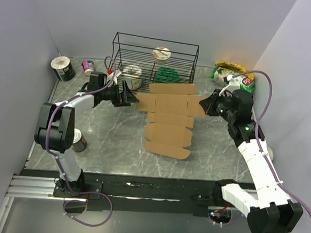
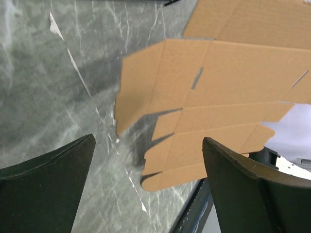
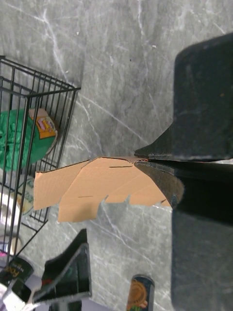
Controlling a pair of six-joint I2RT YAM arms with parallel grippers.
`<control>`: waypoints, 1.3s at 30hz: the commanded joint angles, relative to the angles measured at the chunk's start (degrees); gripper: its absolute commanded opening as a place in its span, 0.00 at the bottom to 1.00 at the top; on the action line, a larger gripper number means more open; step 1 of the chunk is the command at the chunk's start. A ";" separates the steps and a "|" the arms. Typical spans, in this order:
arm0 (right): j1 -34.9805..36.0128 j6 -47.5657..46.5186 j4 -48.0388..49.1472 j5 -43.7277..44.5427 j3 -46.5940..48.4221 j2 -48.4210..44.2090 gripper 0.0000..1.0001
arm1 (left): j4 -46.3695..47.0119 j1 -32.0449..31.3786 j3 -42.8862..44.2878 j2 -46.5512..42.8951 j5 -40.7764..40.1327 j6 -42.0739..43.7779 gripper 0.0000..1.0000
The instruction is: Fold the paper box
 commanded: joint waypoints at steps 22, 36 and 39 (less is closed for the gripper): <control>-1.17 2.95 5.16 -8.51 -4.43 -3.88 0.00 | 25.29 -3.21 -3.56 6.24 11.21 -7.96 0.53; -1.08 0.22 6.56 -3.86 -8.64 -5.38 0.08 | 7.11 -7.08 0.39 1.06 -0.02 8.98 0.01; -1.17 1.45 6.13 -2.10 -9.96 -5.20 0.50 | 2.28 -8.05 0.49 -3.15 -6.16 15.31 0.01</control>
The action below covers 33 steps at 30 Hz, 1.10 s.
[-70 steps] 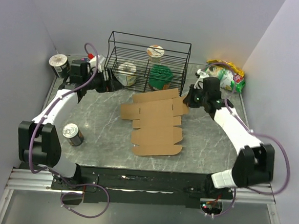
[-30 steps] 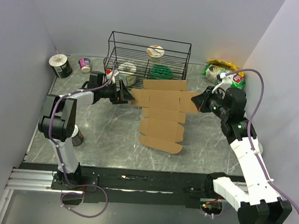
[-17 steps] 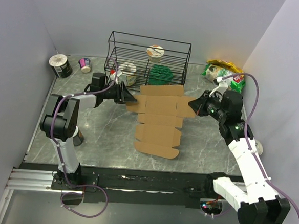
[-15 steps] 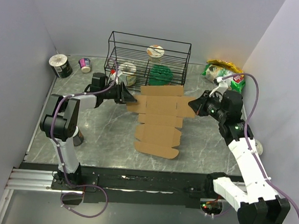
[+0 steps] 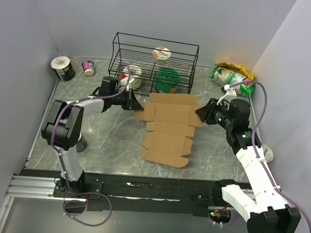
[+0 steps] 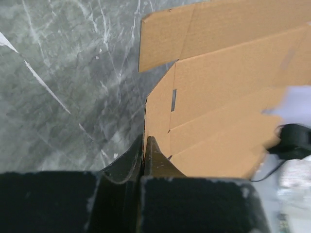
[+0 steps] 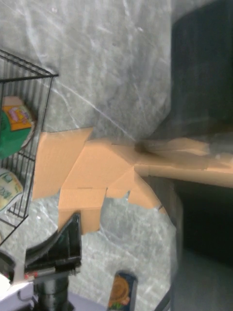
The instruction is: Fold the paper box
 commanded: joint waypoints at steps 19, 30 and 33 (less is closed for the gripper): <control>1.05 -24.39 5.30 -13.87 8.75 6.02 0.94 | -20.84 -8.26 -0.43 -25.84 -11.41 36.51 0.01; 8.51 -36.44 1.79 -16.43 12.01 17.09 0.86 | -21.28 -8.26 0.10 -27.59 -9.83 36.51 0.01; 10.01 -37.85 2.41 -13.89 11.91 19.29 0.86 | -21.19 -8.26 0.10 -27.86 -9.12 36.42 0.01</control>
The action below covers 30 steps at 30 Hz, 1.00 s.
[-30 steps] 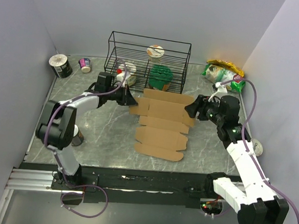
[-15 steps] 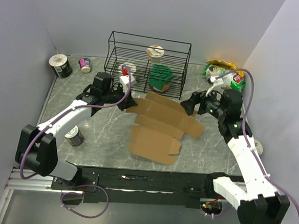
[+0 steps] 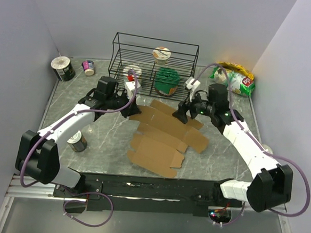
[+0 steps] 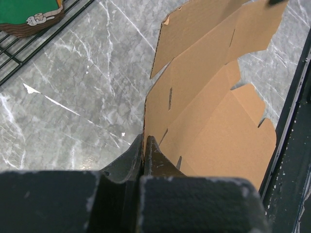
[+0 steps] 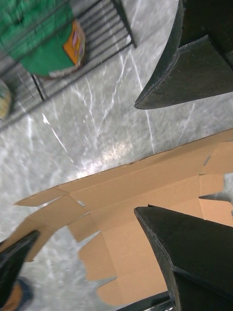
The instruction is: Fold the paper box
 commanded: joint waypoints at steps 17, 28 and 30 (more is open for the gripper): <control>4.06 -5.18 0.28 0.34 0.61 5.11 0.26 | 2.97 -0.17 2.18 -1.36 0.95 -0.41 0.01; 7.57 -4.04 -0.69 8.33 -0.89 3.97 0.00 | 7.19 0.09 2.44 2.59 -4.15 -7.36 0.86; 8.80 -3.95 -0.33 12.88 -1.76 3.79 0.00 | 6.32 1.14 3.83 4.43 -4.85 -8.41 0.89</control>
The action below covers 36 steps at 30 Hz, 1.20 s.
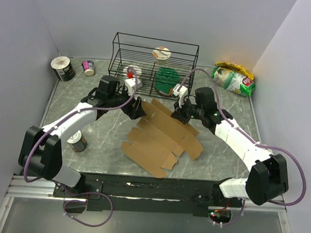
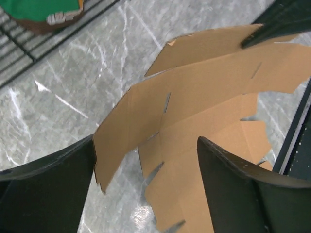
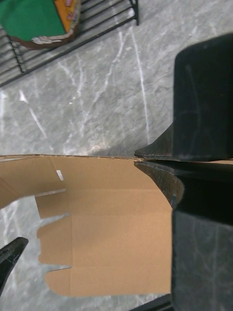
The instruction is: Fold the paper box
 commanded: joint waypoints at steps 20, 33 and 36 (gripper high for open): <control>15.89 3.48 5.48 36.33 -3.94 5.27 0.00 | 24.65 -1.42 -21.07 -6.77 -18.13 -28.62 0.92; 20.02 8.31 5.66 39.15 -7.46 0.09 0.00 | 27.92 -5.55 -23.01 3.44 -20.49 -28.35 0.79; 21.16 9.10 4.87 41.08 -7.20 -0.44 0.00 | 27.91 -6.35 -23.97 3.70 -22.16 -28.53 0.79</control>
